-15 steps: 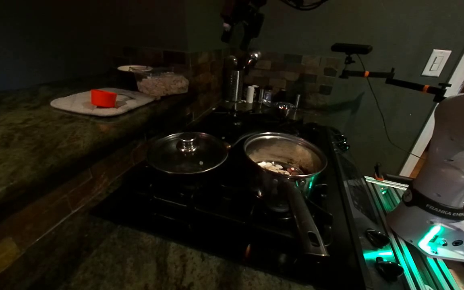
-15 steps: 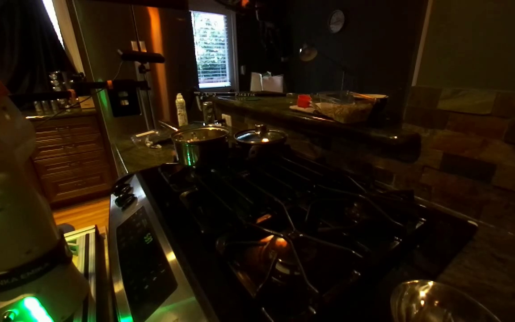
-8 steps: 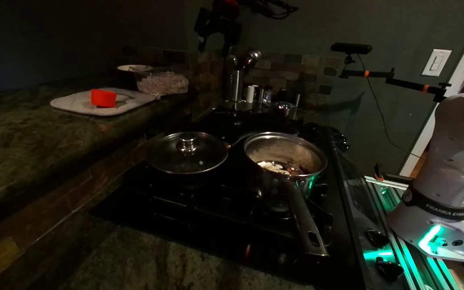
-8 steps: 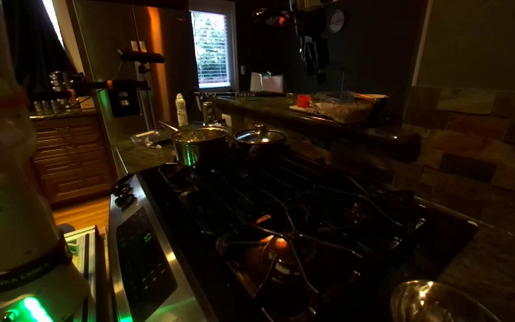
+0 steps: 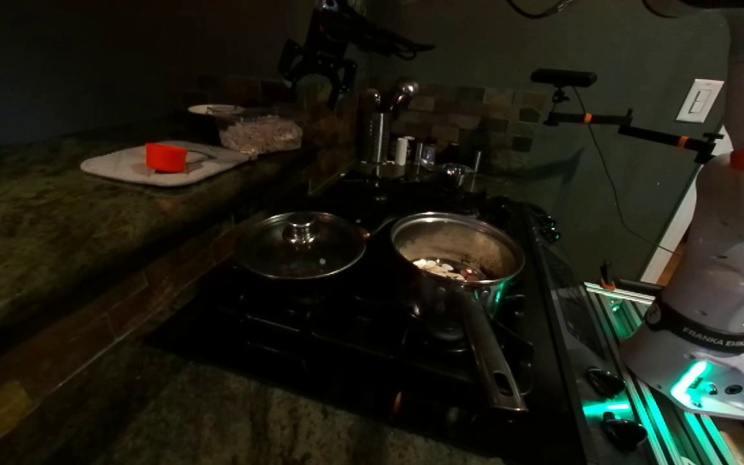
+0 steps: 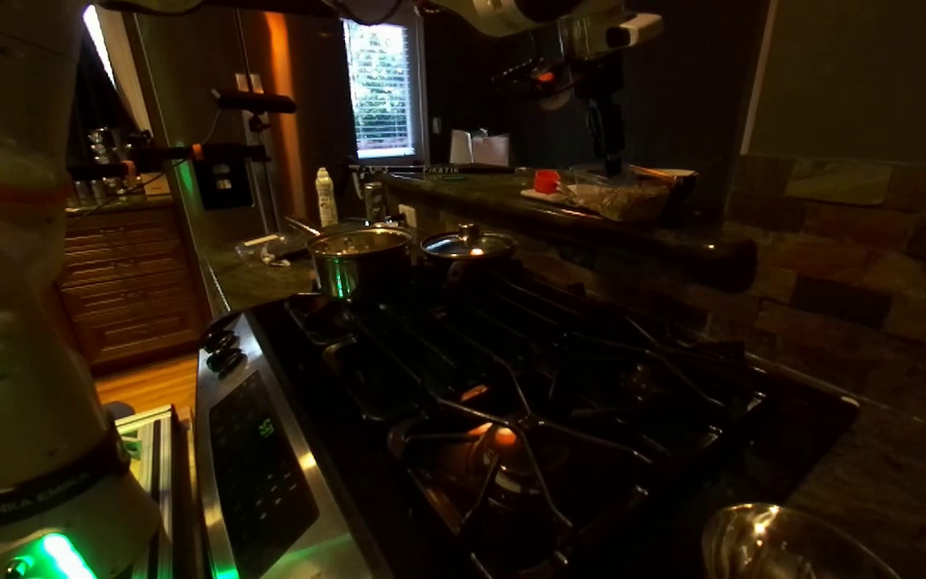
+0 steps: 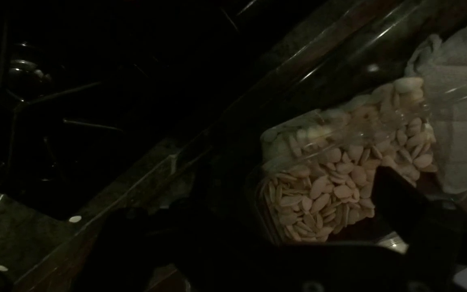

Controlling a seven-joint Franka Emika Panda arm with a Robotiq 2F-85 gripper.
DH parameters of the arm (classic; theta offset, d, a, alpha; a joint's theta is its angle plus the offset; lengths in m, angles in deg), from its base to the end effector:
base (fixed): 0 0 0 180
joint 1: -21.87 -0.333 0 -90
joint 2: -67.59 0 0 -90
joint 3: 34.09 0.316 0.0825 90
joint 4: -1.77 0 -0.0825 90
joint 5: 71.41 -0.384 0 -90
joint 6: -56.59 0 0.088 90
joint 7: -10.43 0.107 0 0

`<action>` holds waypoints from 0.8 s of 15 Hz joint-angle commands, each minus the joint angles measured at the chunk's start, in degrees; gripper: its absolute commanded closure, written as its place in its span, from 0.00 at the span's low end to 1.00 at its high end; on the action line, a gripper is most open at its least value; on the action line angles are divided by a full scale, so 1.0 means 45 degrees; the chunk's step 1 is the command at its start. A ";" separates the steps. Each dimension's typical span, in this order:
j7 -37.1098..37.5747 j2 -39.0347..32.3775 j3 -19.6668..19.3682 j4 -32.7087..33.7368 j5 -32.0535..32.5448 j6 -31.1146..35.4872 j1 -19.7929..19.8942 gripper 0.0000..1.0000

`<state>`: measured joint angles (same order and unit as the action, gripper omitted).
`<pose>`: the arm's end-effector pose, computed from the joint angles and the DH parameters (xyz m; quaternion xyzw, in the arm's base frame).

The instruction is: Put the clear container on the right side of the bottom counter.

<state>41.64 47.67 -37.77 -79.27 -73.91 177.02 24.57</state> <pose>0.6931 -0.0682 0.5388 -0.9317 0.3213 -0.1633 0.0462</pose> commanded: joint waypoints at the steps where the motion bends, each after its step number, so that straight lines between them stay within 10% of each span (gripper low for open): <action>1: 0.0516 -0.0947 -0.0367 0.0953 0.0152 0.0226 -0.0260 0.00; 7: 0.0511 -0.1603 -0.0422 0.1332 -0.0182 0.0258 -0.0203 0.06; 8: 0.0509 -0.1648 -0.0417 0.1344 -0.0227 0.0287 -0.0191 0.26; 12: 0.0512 -0.1692 -0.0413 0.1415 -0.0304 0.0216 -0.0173 0.55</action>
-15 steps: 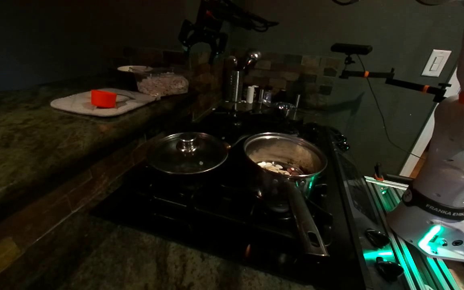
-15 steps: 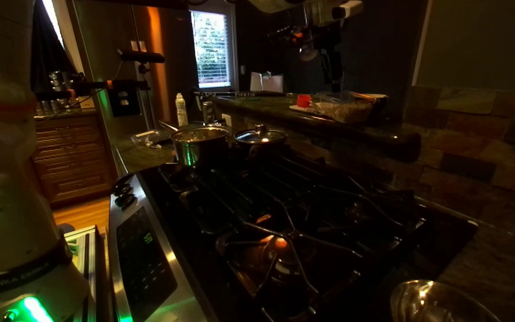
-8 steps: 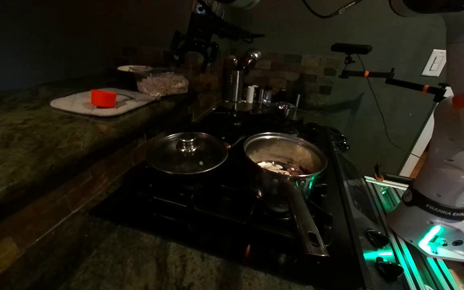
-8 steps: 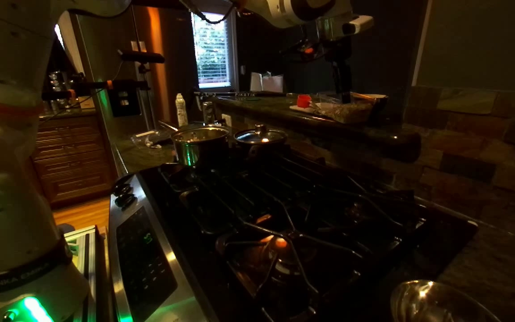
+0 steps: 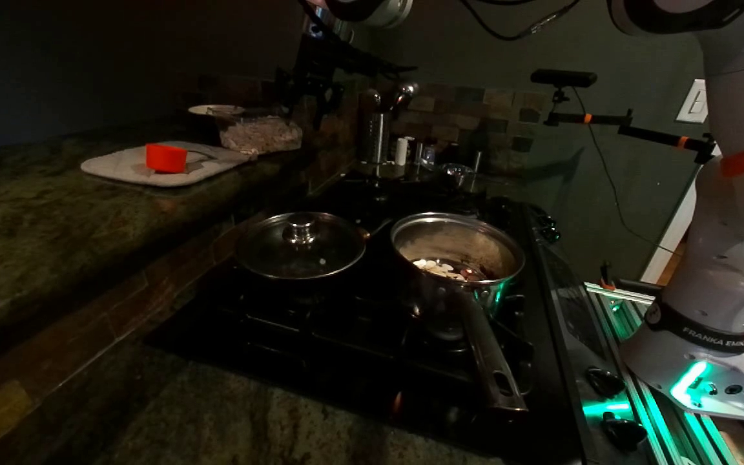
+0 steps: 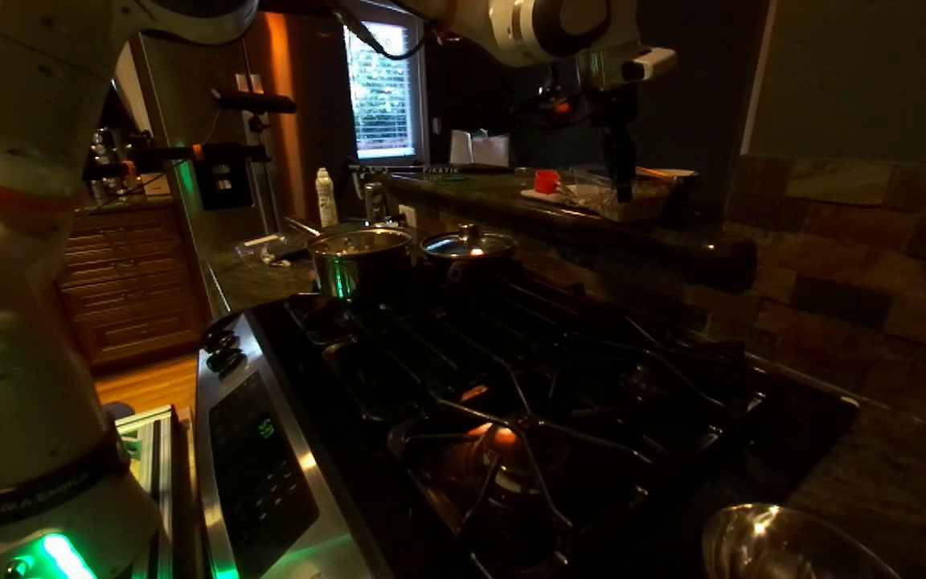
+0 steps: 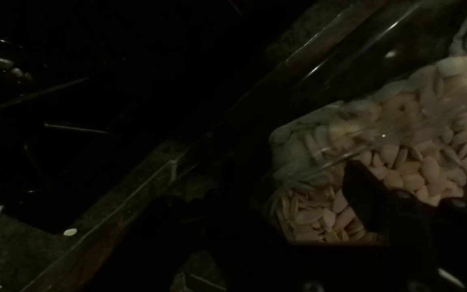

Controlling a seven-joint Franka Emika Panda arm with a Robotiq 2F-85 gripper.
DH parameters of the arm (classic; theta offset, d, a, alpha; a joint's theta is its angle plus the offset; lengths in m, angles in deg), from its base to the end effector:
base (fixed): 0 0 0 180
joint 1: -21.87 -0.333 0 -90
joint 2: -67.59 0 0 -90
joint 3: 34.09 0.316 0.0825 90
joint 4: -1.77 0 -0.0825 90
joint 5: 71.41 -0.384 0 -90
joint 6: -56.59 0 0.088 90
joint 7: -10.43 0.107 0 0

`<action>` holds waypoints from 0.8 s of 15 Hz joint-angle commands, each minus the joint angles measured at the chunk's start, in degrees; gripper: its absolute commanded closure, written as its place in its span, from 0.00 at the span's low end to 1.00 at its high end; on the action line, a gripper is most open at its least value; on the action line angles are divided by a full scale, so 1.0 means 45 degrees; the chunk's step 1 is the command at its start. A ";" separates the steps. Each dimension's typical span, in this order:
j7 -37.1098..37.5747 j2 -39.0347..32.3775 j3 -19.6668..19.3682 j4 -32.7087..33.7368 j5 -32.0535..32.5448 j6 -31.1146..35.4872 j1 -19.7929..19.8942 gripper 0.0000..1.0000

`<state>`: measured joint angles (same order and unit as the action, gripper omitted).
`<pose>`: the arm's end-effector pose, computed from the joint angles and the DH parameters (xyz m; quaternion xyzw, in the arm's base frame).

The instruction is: Put the clear container on the right side of the bottom counter.

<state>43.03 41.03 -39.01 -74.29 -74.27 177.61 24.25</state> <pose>0.7208 -0.0769 0.5025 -0.9272 0.3384 -0.1557 0.0400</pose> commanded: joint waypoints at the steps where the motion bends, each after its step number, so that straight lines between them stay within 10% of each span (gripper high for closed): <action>1: 0.0203 -0.0203 -0.0131 0.0313 -0.0249 0.0075 -0.0092 0.62; 12: 0.0001 -0.0117 0.0000 0.0263 -0.0950 0.0037 0.0061 0.97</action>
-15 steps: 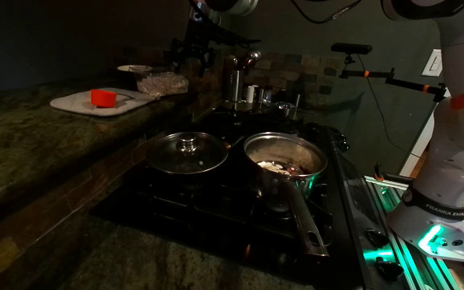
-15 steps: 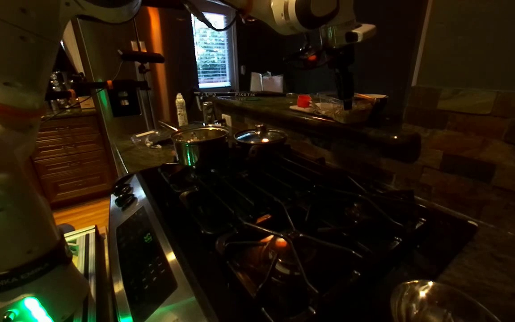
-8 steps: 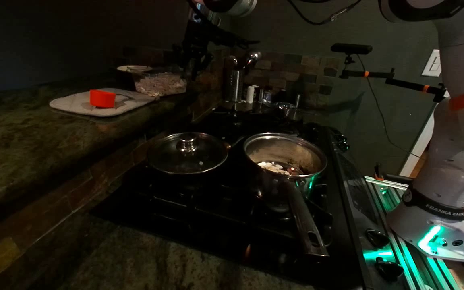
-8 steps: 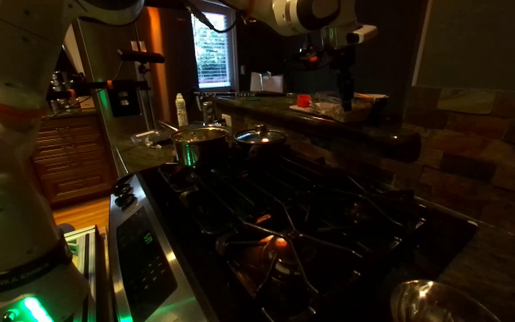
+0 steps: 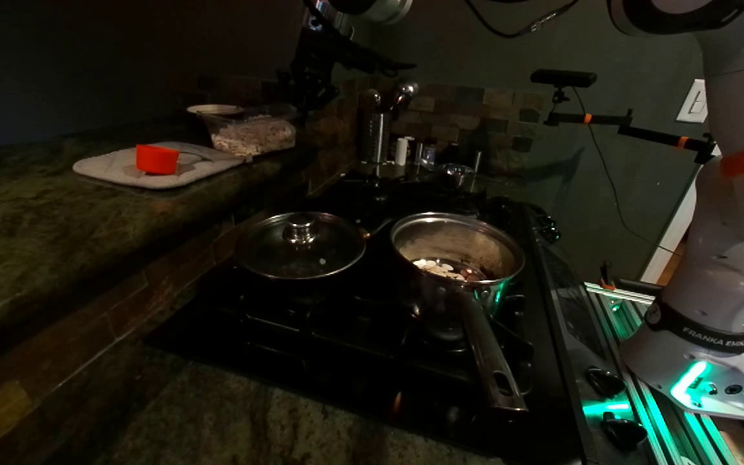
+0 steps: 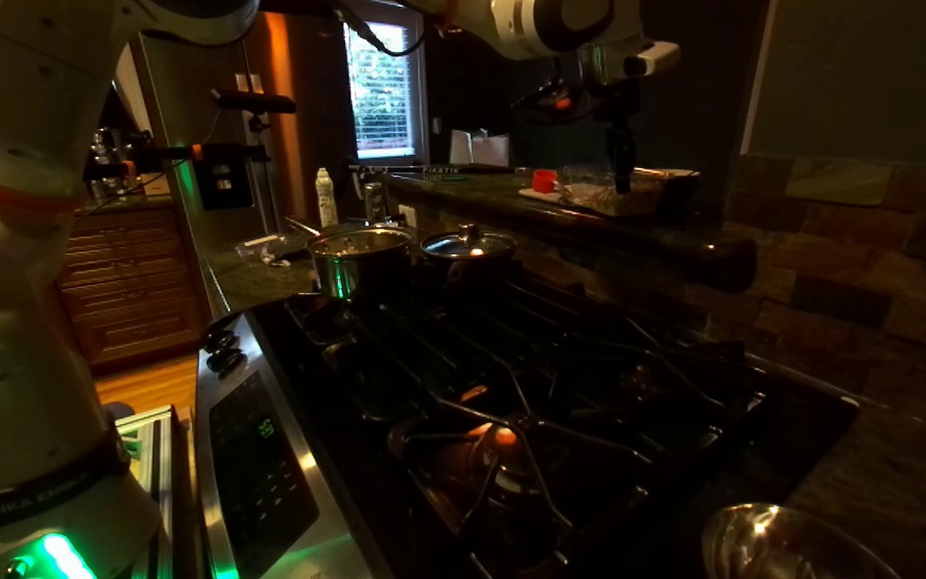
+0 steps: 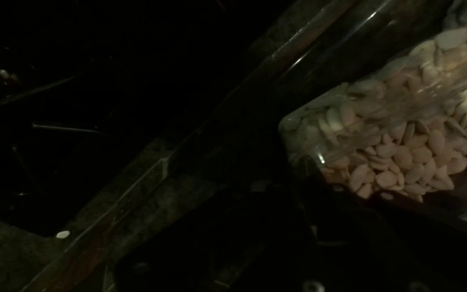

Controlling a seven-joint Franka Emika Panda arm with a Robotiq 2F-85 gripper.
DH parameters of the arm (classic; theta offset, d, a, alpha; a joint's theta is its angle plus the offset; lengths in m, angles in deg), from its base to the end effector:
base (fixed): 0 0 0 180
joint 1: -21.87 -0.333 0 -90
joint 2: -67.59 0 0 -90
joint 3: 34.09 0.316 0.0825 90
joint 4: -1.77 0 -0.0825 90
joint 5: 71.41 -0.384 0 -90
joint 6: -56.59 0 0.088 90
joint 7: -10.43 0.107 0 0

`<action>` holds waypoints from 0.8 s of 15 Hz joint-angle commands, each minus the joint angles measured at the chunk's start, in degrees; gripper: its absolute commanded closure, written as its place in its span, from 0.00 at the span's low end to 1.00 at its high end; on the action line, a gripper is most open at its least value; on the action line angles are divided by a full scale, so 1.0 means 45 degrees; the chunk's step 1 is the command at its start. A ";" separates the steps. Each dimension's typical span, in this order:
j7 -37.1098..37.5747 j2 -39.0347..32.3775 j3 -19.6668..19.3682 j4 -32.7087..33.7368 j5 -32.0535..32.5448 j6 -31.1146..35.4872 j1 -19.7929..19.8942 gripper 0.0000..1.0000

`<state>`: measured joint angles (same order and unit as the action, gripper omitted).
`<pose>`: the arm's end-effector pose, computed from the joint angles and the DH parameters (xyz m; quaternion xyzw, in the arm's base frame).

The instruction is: Put the clear container on the right side of the bottom counter.

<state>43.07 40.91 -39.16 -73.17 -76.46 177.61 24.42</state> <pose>0.7225 -0.0785 0.5111 -0.9223 0.3466 -0.1604 0.0584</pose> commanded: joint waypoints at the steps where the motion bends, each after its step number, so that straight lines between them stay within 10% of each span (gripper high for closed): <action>1: -0.0008 -0.0070 0.0039 -0.0002 -0.0561 0.0011 0.0029 0.97; 12: -0.0992 0.0956 0.0228 -0.0870 -0.2284 -0.0024 0.0500 0.97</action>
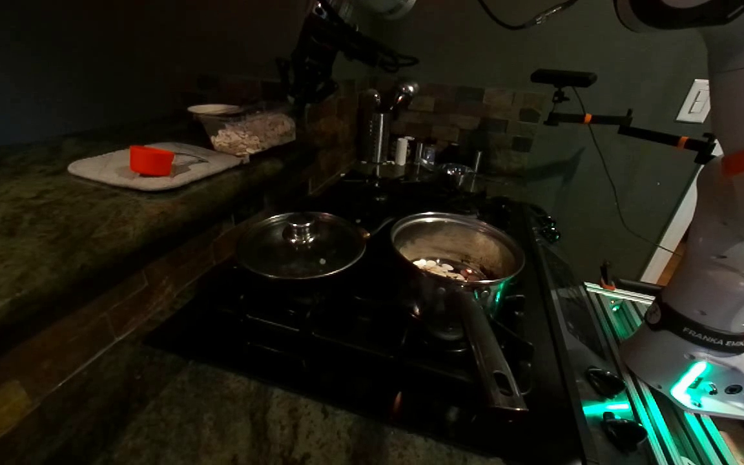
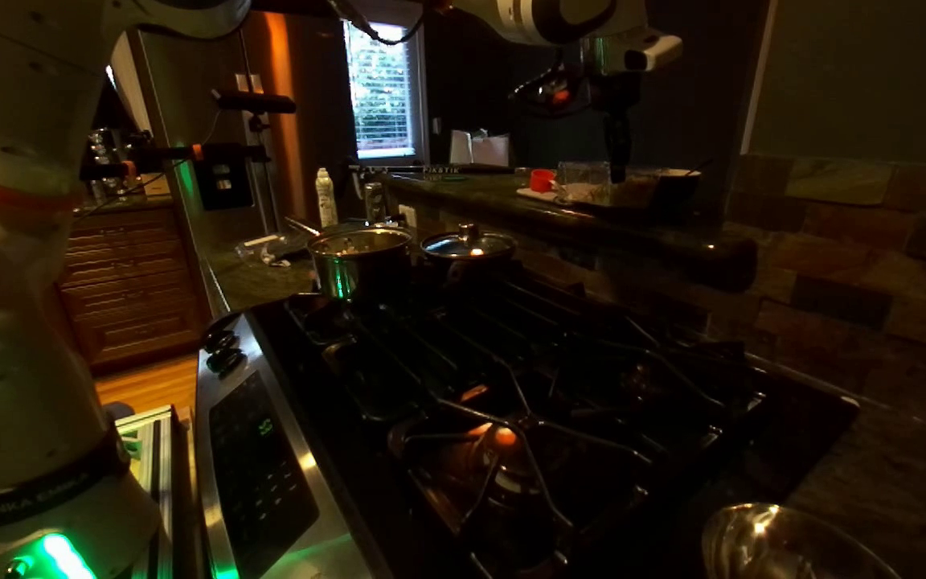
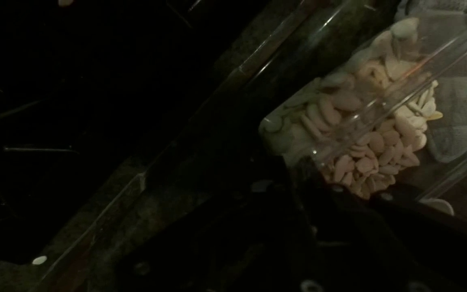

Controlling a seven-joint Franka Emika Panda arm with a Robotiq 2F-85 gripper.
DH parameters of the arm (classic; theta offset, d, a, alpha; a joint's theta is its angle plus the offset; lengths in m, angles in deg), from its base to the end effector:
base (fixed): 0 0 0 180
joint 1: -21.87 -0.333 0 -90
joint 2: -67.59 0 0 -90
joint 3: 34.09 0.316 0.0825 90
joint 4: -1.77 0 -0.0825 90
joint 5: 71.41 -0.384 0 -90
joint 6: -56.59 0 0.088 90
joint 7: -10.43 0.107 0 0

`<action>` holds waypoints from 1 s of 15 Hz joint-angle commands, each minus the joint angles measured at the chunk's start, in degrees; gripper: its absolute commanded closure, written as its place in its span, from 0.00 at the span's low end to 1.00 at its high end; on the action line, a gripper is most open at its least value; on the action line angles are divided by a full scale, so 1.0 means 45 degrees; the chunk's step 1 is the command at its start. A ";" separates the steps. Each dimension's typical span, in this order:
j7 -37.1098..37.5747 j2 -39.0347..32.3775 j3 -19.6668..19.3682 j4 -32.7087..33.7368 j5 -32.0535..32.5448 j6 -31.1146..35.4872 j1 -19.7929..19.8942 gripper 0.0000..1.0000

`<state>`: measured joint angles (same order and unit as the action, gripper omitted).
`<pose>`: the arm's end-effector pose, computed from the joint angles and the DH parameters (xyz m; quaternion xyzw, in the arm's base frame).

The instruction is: Put the clear container on the right side of the bottom counter.

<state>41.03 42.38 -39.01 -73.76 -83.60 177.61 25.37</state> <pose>0.7168 -0.0832 0.5250 -0.9140 0.3563 -0.1570 0.1144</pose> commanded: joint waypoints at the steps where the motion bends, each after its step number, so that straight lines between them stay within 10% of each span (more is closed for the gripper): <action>1: -0.0727 0.0731 0.0220 -0.0871 -0.0893 0.0007 0.0361 0.97; 11: -0.2819 0.1326 0.0516 -0.2551 -0.3159 0.0420 0.0860 0.97; 15: -0.3026 0.1305 0.0527 -0.2791 -0.3012 0.0556 0.0744 0.77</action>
<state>29.24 46.46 -37.35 -82.85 -96.03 178.24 28.74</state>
